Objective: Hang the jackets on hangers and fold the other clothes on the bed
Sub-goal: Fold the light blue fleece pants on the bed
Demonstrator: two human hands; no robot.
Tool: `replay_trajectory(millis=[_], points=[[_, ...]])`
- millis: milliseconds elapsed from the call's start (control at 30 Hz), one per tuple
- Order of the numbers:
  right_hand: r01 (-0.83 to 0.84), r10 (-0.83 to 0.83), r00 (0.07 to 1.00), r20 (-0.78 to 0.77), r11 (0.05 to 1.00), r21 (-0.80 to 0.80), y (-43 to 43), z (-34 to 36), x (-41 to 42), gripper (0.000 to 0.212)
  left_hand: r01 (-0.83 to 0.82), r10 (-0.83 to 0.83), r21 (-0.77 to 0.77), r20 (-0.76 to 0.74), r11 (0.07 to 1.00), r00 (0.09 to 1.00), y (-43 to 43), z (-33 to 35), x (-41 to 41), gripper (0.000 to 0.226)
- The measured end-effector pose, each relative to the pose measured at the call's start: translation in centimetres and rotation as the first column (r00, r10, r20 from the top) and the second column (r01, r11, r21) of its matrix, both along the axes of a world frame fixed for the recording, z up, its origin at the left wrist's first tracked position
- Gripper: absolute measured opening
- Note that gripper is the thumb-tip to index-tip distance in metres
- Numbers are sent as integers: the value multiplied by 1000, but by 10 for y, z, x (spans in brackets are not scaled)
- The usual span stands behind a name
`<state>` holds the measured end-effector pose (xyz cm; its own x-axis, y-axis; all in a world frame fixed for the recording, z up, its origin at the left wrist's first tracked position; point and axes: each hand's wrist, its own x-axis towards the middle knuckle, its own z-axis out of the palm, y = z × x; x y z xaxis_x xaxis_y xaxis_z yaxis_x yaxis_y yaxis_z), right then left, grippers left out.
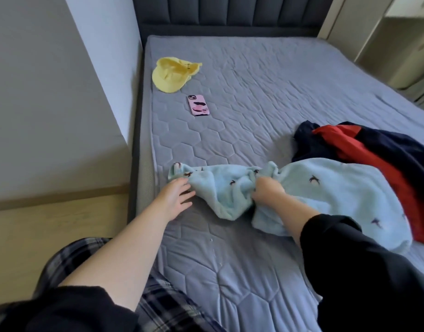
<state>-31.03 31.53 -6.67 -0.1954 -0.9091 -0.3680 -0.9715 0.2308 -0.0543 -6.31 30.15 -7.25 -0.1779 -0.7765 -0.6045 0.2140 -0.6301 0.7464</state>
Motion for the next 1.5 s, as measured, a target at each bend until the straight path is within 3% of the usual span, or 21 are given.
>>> replay_trajectory(millis=[67,100,200,300,367,433,533,600,667,733,800,867,933,1033,1167,1233,1333,1400,1433,1467,1500], points=[[79,-33,952,304,987,-142,-20,33,18,24,-23,24,-28,40,999,999,1,2,8,32],[157,-38,877,479,965,-209,-26,51,29,14,-47,48,-36,29,998,998,2,3,13,26],[383,19,516,857,889,-251,-39,105,63,13,-57,48,-94,-96,994,994,0,13,27,29],[503,99,107,989,853,-140,-51,140,87,9,-117,90,-114,-223,986,971,-6,27,40,33],[575,111,9,994,813,-96,-61,145,91,13,-160,122,-120,-275,980,954,-11,32,50,39],[489,85,129,988,861,-138,-66,134,90,30,-145,104,-127,-284,981,953,-14,30,61,42],[186,20,599,800,969,-164,-56,93,76,73,-159,146,-52,-186,986,972,-11,16,72,33],[-35,57,880,472,998,-55,-43,59,62,104,-178,175,-16,-120,984,977,-9,4,75,40],[-124,92,978,188,978,168,-26,22,51,128,-134,134,6,-88,991,987,-6,-7,75,56],[-93,72,993,91,962,258,-5,-9,47,132,-71,73,26,-74,997,995,-2,-16,72,60],[-59,56,998,21,982,181,13,-34,51,112,-18,21,38,-67,999,998,1,-20,68,60],[-47,47,999,8,999,-1,22,-50,59,62,22,-20,32,-63,999,998,3,-20,66,58],[75,-47,984,173,985,-157,19,-49,69,20,44,-43,15,-59,999,997,1,-19,66,57],[271,-172,857,485,952,-142,0,-10,81,8,53,-53,-3,-18,999,998,0,-11,66,53],[285,-122,700,704,951,-118,-18,66,106,9,71,-72,-24,-60,997,996,3,-5,59,46],[305,-91,486,869,950,-71,-24,97,123,8,77,-82,-40,-121,996,989,6,-1,54,48],[288,-101,-76,992,950,118,-36,129,138,11,35,-34,2,-268,999,963,10,0,53,43],[348,-113,-248,962,917,197,-51,134,132,14,45,-41,3,-346,999,937,13,0,58,40],[436,-111,-219,969,878,199,-58,130,125,12,36,-31,9,-330,999,943,14,-1,61,38],[550,-135,-88,987,820,161,-64,122,117,8,18,-12,18,-290,1000,957,15,-3,64,37],[645,-209,130,969,760,78,-66,110,105,6,1,4,23,-234,1000,972,16,-6,67,37]])
